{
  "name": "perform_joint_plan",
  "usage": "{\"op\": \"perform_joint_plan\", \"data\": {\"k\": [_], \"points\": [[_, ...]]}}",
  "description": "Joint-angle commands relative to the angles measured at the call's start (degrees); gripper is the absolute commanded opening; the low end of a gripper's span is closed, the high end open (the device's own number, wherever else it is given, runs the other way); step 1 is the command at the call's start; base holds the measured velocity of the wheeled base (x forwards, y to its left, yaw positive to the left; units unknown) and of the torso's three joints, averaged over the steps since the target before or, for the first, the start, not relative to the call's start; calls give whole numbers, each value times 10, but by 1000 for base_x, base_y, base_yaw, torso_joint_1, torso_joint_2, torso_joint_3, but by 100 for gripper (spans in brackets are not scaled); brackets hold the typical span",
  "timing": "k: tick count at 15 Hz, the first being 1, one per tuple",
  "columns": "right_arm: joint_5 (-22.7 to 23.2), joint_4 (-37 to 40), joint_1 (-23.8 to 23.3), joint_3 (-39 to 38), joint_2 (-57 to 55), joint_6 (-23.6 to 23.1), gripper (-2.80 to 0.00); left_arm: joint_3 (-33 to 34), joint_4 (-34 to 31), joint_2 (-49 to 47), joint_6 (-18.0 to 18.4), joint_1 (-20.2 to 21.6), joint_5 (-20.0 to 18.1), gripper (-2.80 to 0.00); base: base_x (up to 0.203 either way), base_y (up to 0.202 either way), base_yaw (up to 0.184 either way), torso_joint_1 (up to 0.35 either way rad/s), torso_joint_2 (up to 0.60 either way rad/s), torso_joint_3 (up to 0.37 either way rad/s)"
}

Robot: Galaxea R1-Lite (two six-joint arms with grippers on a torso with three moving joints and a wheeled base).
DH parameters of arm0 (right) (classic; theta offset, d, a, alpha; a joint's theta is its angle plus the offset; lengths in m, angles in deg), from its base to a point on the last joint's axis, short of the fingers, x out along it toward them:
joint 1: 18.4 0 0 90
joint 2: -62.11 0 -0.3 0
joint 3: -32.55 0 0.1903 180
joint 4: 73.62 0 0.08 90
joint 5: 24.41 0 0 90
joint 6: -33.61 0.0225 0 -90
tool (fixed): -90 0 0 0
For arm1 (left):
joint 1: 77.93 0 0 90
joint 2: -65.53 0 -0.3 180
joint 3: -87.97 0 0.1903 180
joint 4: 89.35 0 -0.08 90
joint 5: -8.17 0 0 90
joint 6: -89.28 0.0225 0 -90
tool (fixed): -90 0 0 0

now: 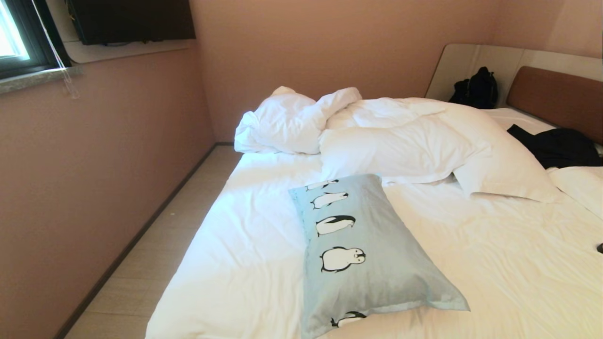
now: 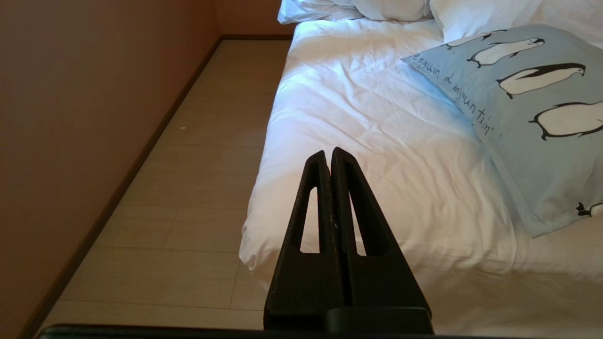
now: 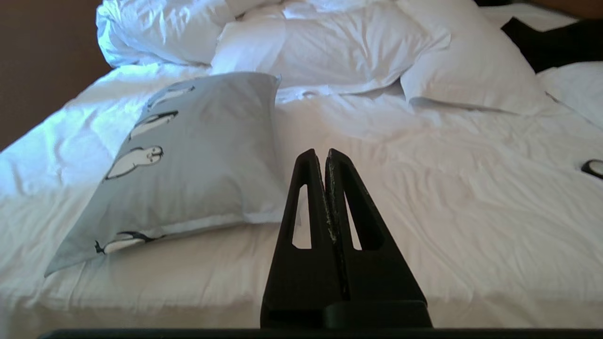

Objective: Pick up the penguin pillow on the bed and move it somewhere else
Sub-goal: Pick up the pillow

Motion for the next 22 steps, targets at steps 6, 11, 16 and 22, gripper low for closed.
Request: {"op": "perform_joint_plan", "data": {"k": [6, 11, 16, 22], "points": [[5, -1, 0, 86, -112, -2, -280, 1, 0, 0, 0, 0, 0, -280, 0, 0, 0, 0, 0, 0], [12, -6, 4, 189, -294, 15, -280, 1, 0, 0, 0, 0, 0, -280, 0, 0, 0, 0, 0, 0], [54, -36, 5, 294, -472, 52, -280, 1, -1, 0, 0, 0, 0, -280, 0, 0, 0, 0, 0, 0], [82, -137, 4, 367, -685, 71, -280, 1, -1, 0, 0, 0, 0, -280, 0, 0, 0, 0, 0, 0]]}}
